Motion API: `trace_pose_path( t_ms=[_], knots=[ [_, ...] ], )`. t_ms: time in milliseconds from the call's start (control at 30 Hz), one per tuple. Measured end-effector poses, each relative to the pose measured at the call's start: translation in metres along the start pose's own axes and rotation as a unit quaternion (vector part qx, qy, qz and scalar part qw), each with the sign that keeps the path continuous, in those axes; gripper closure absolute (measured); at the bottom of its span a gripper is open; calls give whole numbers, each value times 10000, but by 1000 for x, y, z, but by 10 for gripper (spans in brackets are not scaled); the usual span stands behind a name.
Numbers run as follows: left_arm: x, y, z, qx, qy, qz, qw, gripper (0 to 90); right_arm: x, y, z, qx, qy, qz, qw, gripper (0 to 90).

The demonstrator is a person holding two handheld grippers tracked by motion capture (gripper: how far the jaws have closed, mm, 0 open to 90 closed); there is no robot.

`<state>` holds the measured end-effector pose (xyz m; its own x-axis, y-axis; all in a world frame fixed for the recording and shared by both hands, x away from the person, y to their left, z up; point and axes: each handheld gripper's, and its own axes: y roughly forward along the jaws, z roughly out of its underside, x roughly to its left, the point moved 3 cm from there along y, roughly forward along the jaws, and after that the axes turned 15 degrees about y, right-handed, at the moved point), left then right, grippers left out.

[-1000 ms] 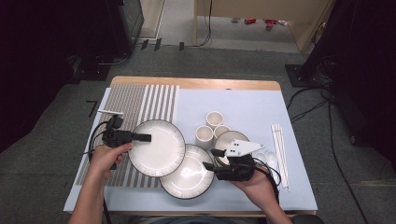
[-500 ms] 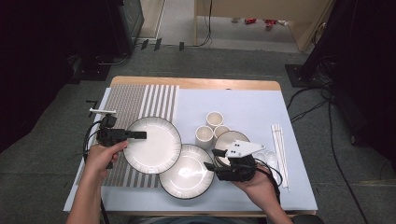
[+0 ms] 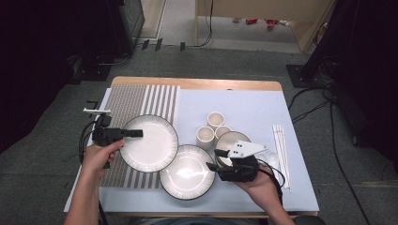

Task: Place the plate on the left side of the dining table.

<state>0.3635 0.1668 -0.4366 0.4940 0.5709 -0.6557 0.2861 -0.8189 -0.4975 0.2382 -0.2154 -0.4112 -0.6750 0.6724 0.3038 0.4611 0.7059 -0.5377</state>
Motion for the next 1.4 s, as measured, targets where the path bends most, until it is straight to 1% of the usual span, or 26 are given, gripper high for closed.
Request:
trace_pose_path(
  t_ms=[233, 267, 333, 400, 500, 567, 633, 867, 1133, 1400],
  knots=[
    [5, -5, -3, -100, -50, -13, 9999, 752, -1, 1, 2, 20, 21, -3, 10000, 477],
    [8, -6, -4, -146, -71, -55, 9999, 752, 0, 1, 2, 22, 14, -4, 10000, 477],
    [11, -7, -5, -143, -78, -97, 9998, 752, 0, 2, 2, 30, 10, -10, 10000, 476],
    [11, -7, -5, -162, -104, -91, 9998, 752, 0, 1, 2, 31, 8, -12, 10000, 476],
    [12, -8, -7, -147, -90, -102, 9998, 752, 1, 1, 2, 14, 23, -21, 10000, 475],
    [13, -8, -9, -155, -74, -153, 9997, 752, 1, 0, 2, -2, 21, -16, 10000, 475],
    [15, -9, -10, -148, -67, -148, 9998, 752, 0, -1, 1, -23, 17, -10, 10000, 474],
    [22, -9, -15, -148, -137, -170, 9997, 753, -4, -4, -3, -126, 80, -3, 9999, 475],
    [24, -9, -21, -119, -61, -289, 9995, 753, -6, -7, -4, -154, 97, 34, 9998, 475],
    [30, -10, -25, -115, -82, -332, 9994, 753, -8, -8, -5, -171, 111, 41, 9998, 475]
  ],
)
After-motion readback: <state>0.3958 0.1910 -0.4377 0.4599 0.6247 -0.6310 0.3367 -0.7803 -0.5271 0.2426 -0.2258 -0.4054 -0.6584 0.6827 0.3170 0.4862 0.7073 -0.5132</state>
